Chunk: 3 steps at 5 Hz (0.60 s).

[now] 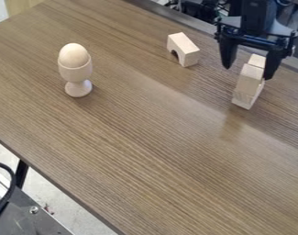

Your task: Align the cubes

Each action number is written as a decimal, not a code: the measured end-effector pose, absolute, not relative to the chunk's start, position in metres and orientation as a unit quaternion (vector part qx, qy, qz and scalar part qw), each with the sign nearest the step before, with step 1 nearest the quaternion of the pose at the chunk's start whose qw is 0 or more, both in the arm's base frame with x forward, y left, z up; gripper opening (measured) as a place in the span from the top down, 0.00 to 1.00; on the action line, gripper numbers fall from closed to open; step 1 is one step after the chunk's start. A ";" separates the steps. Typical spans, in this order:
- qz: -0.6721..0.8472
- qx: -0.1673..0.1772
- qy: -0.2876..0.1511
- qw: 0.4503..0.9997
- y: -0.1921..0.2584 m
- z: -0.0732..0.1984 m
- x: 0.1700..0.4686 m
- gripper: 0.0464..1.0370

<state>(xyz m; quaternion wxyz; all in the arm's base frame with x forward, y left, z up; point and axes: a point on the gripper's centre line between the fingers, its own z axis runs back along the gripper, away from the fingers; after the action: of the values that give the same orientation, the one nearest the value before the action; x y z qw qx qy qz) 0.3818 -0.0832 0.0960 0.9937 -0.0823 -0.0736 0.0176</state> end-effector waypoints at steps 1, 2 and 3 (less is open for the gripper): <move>0.017 -0.082 -0.069 0.994 -0.085 0.088 0.389 0.04; 0.016 -0.081 -0.065 0.995 -0.086 0.082 0.393 0.04; 0.015 -0.080 -0.062 0.995 -0.086 0.079 0.394 0.04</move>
<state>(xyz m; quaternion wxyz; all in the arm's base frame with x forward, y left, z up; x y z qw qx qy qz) 0.3944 -0.0863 0.0790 0.9948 -0.0796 -0.0617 0.0148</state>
